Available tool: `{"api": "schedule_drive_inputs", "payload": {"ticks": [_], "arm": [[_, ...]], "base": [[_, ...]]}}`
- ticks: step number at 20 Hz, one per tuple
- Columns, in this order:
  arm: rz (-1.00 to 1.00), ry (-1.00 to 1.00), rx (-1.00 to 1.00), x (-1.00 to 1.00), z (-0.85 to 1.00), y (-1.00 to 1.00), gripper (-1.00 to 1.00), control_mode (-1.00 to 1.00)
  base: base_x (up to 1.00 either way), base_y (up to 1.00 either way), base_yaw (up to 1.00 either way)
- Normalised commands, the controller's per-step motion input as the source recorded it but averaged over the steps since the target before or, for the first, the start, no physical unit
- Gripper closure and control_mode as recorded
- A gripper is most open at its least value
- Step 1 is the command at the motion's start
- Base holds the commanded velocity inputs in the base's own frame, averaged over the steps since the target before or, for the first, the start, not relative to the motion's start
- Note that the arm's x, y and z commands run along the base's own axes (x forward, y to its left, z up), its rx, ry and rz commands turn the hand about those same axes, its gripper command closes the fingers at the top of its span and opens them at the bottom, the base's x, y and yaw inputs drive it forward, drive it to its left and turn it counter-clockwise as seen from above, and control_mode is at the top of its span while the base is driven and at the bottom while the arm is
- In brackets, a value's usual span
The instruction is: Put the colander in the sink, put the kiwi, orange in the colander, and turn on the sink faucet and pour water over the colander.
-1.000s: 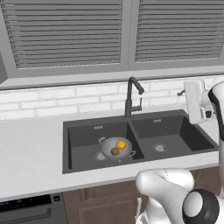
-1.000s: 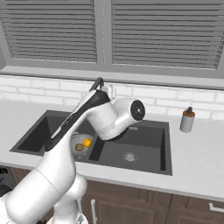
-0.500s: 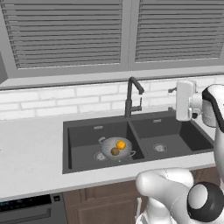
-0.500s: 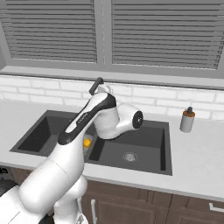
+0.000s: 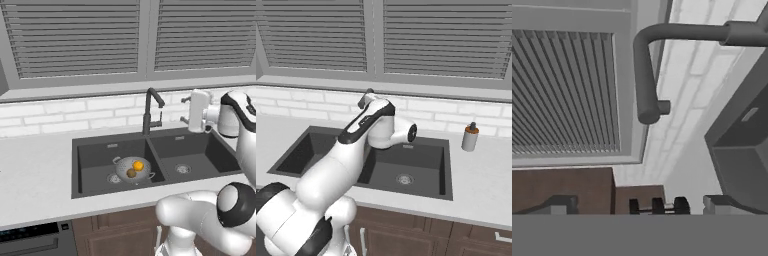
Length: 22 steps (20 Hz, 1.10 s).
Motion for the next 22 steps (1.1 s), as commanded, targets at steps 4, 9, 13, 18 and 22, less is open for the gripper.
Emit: {"api": "schedule_drive_inputs", "payload": {"ticks": [4,9,13,18,22], "arm": [[0.08,-0.01,0.0,0.37,0.0,0.29,-1.0,-1.0],[0.07,-0.01,0.0,0.38,0.01,0.14,-1.0,-1.0],[0.07,-0.1,0.0,0.41,0.06,0.0,-1.0,-1.0],[0.03,-0.15,0.0,0.35,0.0,0.0,-1.0,-1.0],[0.04,-0.16,0.0,0.35,0.0,0.01,-1.0,-1.0]], "base": [[0.0,0.0,0.0],[0.0,0.0,0.0],[0.0,0.0,0.0],[0.0,0.0,0.0],[0.0,0.0,0.0]]}}
